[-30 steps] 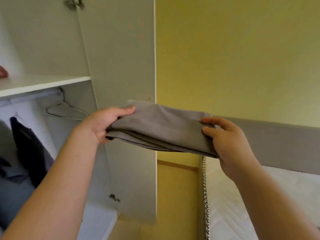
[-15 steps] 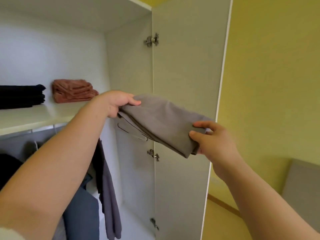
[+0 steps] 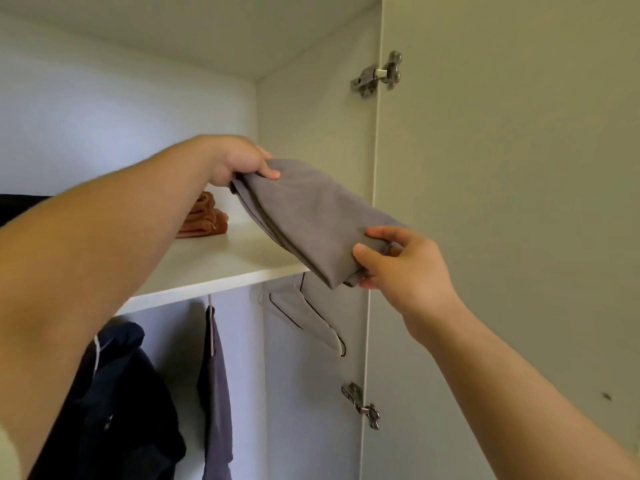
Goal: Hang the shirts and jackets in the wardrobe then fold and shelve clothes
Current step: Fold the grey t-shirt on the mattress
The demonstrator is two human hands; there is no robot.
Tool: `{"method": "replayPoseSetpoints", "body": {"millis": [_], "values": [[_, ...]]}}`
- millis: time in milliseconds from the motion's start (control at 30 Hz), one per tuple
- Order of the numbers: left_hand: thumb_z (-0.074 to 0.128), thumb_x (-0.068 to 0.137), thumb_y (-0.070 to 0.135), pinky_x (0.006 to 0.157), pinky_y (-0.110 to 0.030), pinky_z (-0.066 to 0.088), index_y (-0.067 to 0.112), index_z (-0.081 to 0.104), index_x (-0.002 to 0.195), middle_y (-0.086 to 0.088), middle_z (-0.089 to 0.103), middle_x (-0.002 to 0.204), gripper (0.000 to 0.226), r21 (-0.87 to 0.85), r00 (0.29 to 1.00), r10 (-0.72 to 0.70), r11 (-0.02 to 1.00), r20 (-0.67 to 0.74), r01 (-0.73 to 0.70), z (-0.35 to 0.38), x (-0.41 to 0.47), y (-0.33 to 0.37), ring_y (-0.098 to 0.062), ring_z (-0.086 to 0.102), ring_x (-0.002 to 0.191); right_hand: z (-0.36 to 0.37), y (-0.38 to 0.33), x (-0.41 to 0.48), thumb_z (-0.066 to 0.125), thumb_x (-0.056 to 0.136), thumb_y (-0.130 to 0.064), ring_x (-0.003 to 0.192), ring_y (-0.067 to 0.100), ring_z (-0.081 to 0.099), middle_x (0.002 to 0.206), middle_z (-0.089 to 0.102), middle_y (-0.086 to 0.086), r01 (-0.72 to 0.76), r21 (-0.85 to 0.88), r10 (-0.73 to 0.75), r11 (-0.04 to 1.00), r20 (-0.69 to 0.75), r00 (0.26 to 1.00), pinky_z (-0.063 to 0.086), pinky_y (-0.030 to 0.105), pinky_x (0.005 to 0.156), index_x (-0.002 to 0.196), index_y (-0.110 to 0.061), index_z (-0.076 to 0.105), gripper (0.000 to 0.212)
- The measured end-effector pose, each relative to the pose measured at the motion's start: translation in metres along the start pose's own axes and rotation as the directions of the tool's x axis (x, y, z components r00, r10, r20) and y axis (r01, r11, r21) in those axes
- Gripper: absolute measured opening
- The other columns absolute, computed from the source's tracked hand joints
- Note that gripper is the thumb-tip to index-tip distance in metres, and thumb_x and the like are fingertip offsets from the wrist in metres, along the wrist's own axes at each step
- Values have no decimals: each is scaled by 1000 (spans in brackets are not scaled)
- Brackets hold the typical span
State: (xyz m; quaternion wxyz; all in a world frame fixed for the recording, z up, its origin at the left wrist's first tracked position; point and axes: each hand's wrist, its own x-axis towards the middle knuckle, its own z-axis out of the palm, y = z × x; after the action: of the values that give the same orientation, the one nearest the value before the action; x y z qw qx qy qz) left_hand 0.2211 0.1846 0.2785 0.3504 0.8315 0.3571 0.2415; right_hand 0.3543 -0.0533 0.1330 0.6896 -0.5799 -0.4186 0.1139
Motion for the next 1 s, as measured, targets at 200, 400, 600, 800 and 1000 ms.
{"method": "replayPoseSetpoints", "body": {"millis": [200,400,600,800,1000], "values": [[62,98,16,92,-45,48,12,62,131,-17,63,129,33,327,981,20,944,-193,45,-28,121,-26,-35,61,112,68,38,121,71,88,-16,69,20,71,82,70,4,14,-27,-12,1000,69,998,61,40,77,124,-13,65,36],[42,104,48,112,-33,33,20,43,149,-8,44,153,53,770,998,65,638,-17,-28,29,167,-87,-28,43,138,94,70,179,51,92,-56,110,32,53,103,63,9,387,-818,-110,425,378,919,45,34,82,94,-23,71,39],[22,107,50,118,-34,23,23,31,156,-7,35,159,56,770,976,-83,630,201,-105,54,204,-131,-27,36,143,126,73,216,43,98,-50,115,33,55,118,65,11,518,-823,43,233,541,840,39,35,79,112,-17,65,42],[18,106,53,124,-36,10,23,15,160,-2,18,166,62,805,975,-171,593,145,-16,21,257,-162,-24,20,151,166,75,277,46,101,-17,113,29,60,125,64,11,643,-749,257,160,661,706,47,29,87,123,-9,63,29],[14,108,48,122,-34,6,24,11,160,0,12,167,57,857,967,-224,515,123,10,-10,299,-191,-21,16,152,210,94,319,44,102,-11,122,27,55,134,59,11,684,-710,292,166,698,654,43,29,99,133,-8,59,35]]}}
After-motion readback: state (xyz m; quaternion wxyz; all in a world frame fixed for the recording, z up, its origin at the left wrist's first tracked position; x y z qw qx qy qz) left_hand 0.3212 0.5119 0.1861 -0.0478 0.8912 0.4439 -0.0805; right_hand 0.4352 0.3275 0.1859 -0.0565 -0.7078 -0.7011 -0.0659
